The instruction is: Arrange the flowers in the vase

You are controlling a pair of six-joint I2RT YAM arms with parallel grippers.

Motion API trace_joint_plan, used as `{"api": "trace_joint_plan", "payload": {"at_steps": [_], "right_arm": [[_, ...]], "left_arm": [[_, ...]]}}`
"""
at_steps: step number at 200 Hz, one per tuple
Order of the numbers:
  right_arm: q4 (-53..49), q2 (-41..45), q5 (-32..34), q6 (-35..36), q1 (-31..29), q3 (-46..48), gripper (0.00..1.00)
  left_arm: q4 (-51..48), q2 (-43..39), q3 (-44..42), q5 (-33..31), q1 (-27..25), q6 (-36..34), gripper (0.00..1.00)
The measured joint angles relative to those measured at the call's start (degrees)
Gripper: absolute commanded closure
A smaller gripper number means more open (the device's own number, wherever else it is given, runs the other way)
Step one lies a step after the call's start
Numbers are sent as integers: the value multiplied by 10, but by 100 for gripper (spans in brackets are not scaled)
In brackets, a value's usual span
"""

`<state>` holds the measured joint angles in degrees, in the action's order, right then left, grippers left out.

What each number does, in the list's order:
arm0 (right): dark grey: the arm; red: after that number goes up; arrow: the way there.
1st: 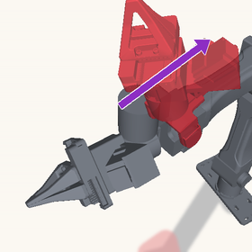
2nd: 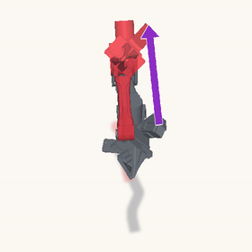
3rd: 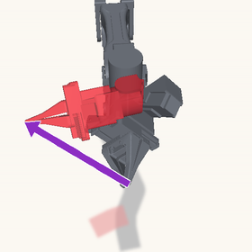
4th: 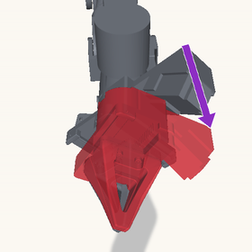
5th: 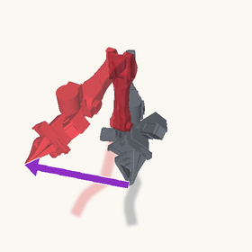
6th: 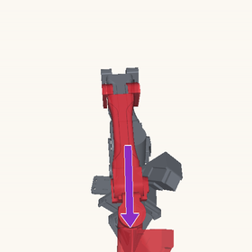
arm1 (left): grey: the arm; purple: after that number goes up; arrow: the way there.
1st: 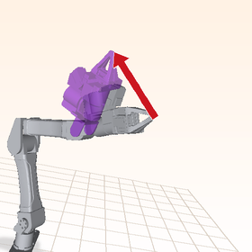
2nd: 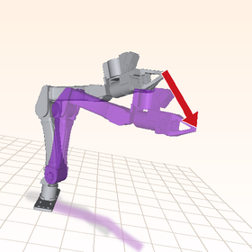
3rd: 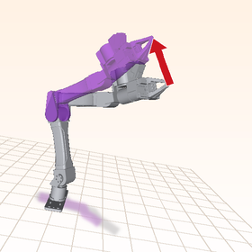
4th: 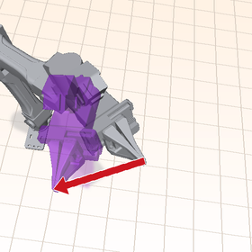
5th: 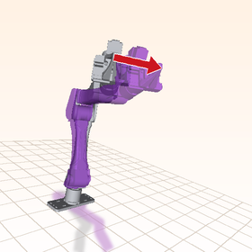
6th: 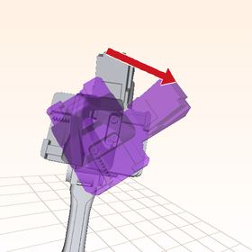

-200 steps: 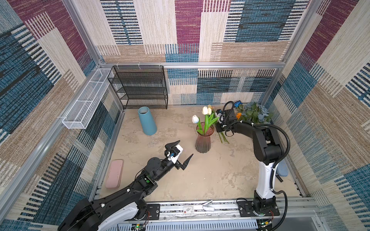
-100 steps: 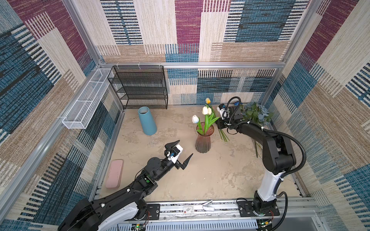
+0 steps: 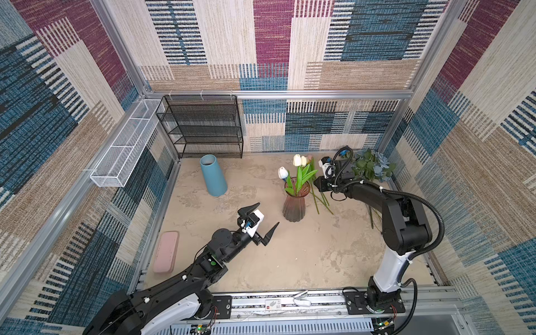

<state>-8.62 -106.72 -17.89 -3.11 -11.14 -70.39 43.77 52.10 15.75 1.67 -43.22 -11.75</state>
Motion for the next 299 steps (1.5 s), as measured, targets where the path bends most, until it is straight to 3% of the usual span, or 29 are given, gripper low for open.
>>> {"api": "trace_joint_plan", "payload": {"at_steps": [43,118,199,299], "right_arm": [[-33,-38,8,24,-15,-24,63],[-78,-102,36,71,-29,-76,62],[-93,-130,65,85,-38,-102,89],[-106,-75,78,85,-43,-101,93]], "left_arm": [[-7,4,-1,0,0,0,1],[-11,17,-1,0,0,0,1],[-7,31,-1,0,0,0,1],[-7,31,7,0,0,0,1]]}}
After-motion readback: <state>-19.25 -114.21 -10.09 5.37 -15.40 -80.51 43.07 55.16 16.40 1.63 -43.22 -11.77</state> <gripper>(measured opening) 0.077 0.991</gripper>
